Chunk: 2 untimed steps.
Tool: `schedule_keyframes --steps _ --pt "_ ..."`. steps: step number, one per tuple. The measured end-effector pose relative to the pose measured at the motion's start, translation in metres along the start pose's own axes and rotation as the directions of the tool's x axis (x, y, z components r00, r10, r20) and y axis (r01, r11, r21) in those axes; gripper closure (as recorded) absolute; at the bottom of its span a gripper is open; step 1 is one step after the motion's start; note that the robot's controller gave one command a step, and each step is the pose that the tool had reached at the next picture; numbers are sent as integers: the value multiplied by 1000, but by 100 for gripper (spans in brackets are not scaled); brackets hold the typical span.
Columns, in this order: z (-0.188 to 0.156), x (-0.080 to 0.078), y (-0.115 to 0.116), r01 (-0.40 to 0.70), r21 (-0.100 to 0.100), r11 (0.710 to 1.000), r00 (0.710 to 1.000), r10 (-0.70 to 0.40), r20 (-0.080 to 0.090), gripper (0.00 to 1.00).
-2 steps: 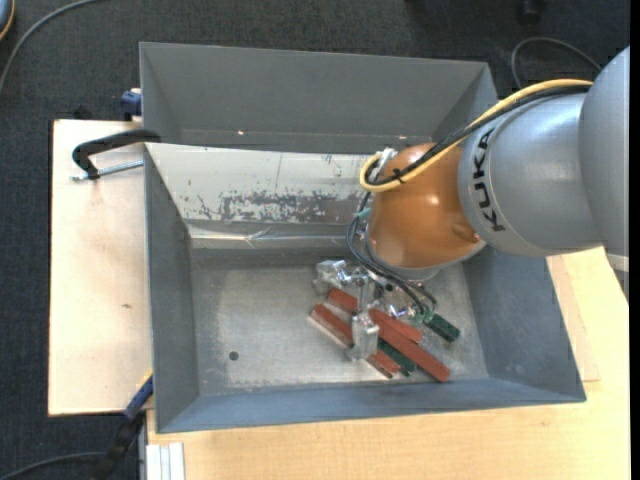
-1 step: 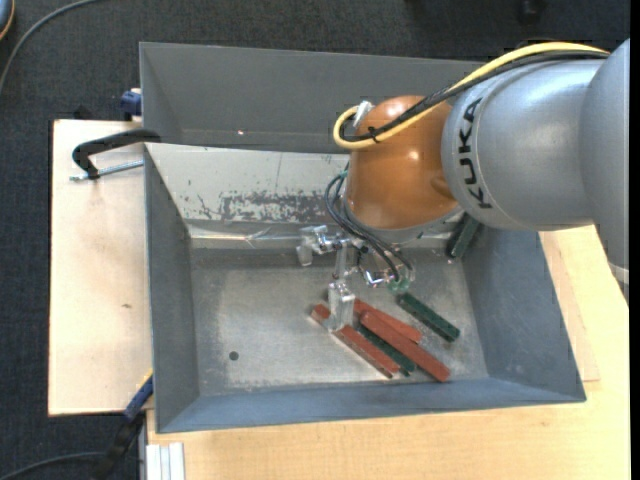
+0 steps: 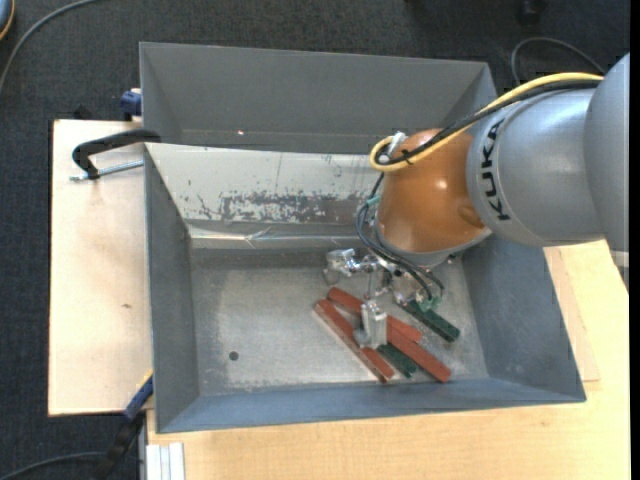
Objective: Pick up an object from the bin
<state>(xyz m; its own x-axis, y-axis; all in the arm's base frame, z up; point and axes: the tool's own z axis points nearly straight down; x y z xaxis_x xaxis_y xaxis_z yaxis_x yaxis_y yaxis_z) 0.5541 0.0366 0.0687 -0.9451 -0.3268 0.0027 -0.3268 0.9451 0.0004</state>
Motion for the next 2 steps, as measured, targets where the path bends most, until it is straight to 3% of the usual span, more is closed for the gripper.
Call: schedule_keyframes --steps 1,2 --pt "-3 -2 2 2 0 1000 1000 -2 5 100" --pt "-145 11 -8 -50 1 999 999 50 9 100"
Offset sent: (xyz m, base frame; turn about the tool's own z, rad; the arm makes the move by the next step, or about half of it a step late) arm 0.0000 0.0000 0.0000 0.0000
